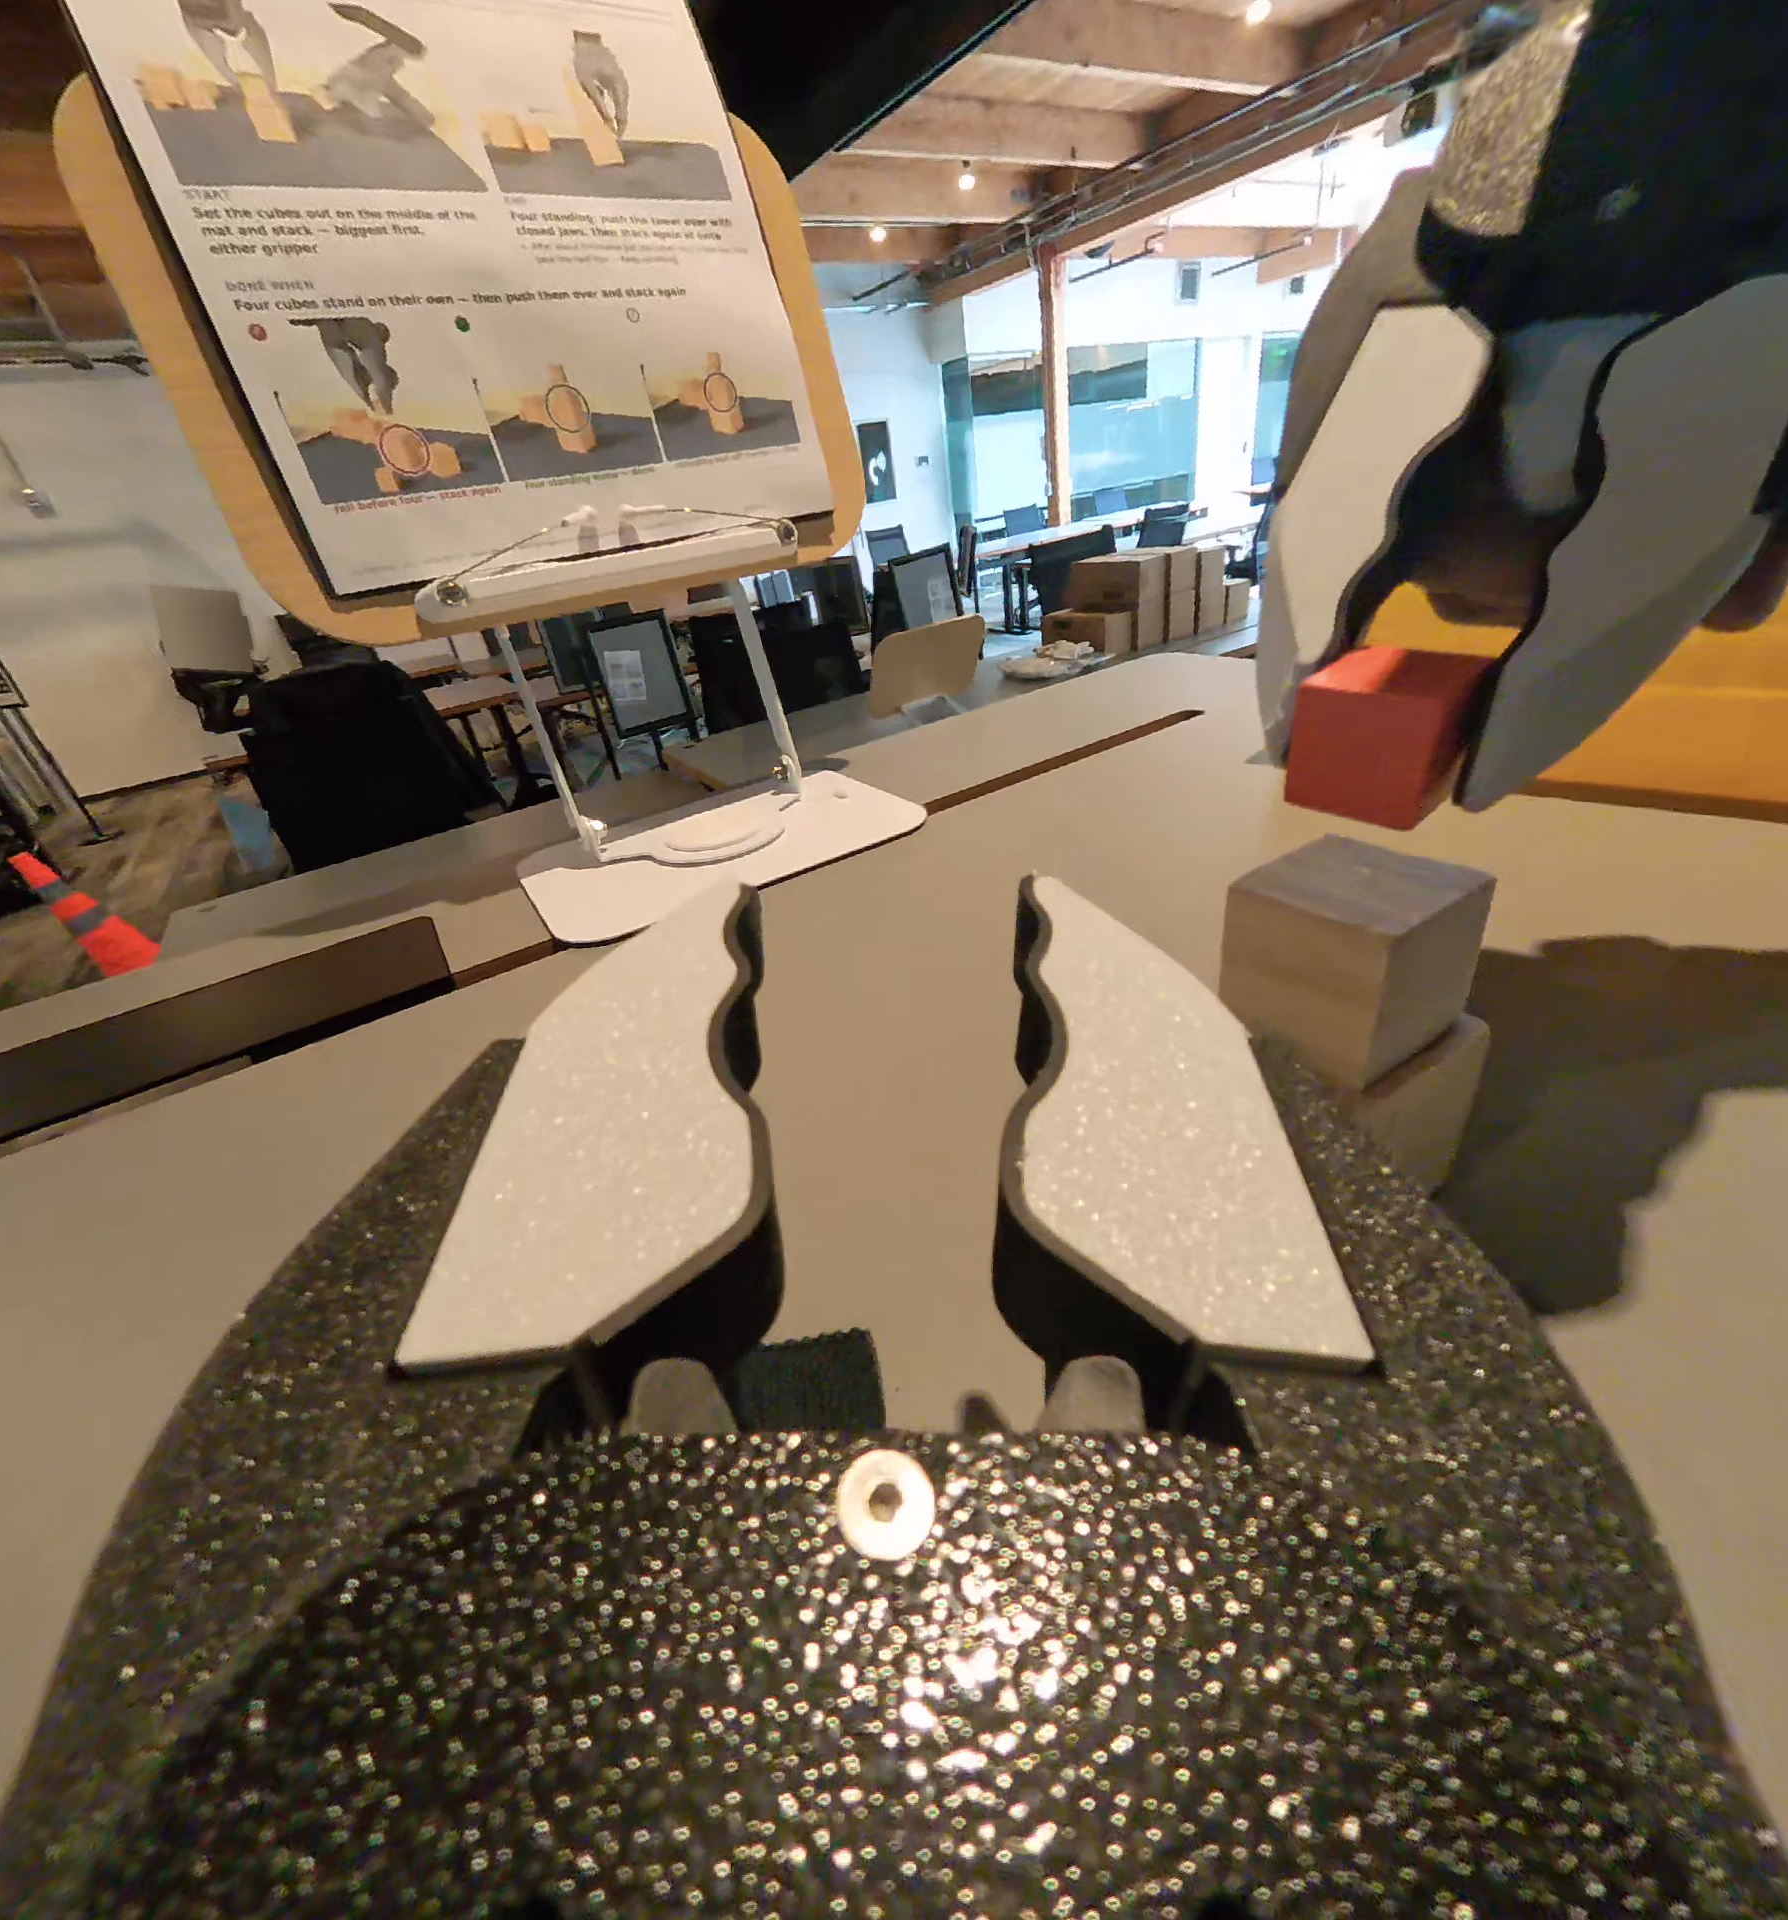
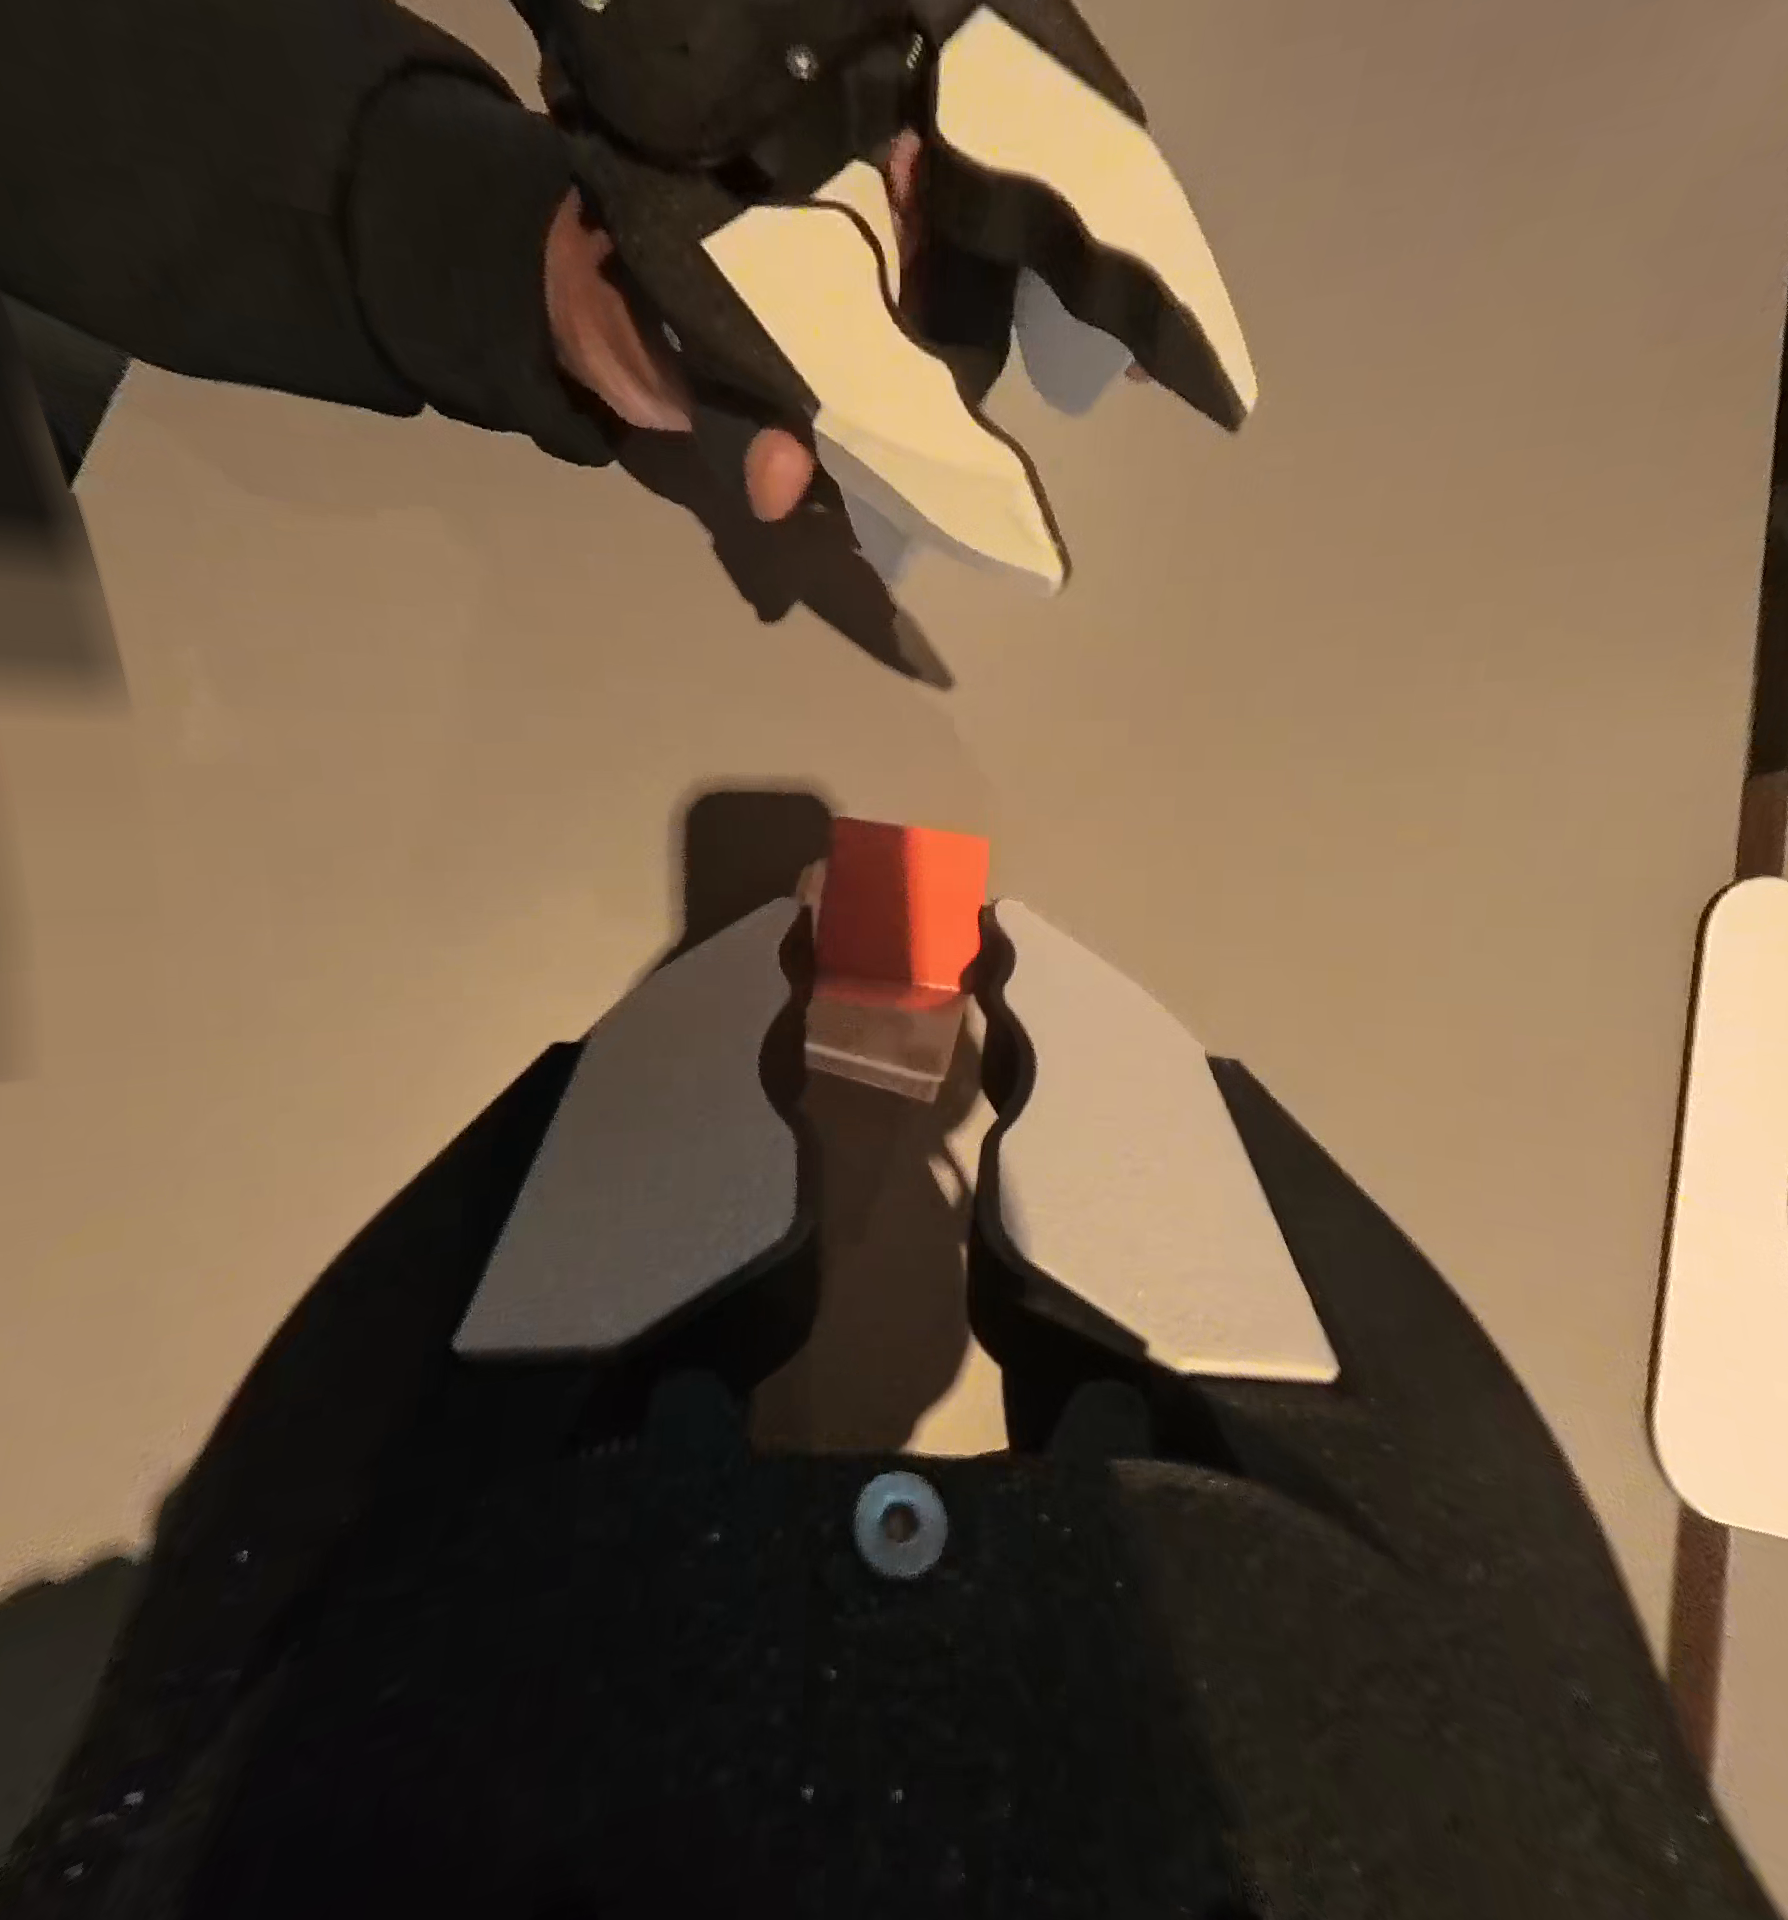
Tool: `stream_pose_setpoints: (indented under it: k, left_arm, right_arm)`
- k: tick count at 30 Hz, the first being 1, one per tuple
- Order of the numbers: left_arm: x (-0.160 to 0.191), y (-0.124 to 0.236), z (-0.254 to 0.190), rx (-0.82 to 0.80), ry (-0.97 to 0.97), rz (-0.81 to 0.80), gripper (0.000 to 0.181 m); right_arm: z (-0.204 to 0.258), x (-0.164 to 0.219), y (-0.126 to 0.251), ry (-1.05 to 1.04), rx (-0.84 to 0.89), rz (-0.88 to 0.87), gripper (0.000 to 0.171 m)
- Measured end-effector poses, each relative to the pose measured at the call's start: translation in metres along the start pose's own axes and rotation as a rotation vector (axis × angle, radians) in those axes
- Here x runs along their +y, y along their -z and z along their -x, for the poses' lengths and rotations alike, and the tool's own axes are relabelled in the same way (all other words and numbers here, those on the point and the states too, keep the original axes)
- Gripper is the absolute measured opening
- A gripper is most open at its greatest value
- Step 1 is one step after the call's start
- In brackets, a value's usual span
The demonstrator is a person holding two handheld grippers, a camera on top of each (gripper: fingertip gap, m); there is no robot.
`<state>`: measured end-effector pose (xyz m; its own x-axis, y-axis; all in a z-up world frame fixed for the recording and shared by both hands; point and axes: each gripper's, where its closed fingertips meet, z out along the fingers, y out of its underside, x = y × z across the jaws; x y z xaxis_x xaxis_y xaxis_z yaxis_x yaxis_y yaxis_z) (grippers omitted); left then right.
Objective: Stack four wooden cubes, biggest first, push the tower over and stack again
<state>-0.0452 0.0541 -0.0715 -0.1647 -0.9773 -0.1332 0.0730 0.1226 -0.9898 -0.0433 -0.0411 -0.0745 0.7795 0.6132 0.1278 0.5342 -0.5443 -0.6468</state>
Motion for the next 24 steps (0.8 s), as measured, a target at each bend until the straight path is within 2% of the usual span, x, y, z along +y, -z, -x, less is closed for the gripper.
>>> stream_pose_setpoints:
  k: [8, 24]
  left_arm:
    - [0.002, -0.003, 0.002, -0.006, -0.004, 0.015, 0.045]
    - [0.003, -0.004, 0.0, -0.004, -0.016, 0.018, 0.045]
  right_arm:
    - [-0.003, 0.012, -0.007, -0.097, 0.022, 0.015, 0.03]
    - [0.002, 0.014, -0.014, -0.104, 0.058, 0.066, 0.029]
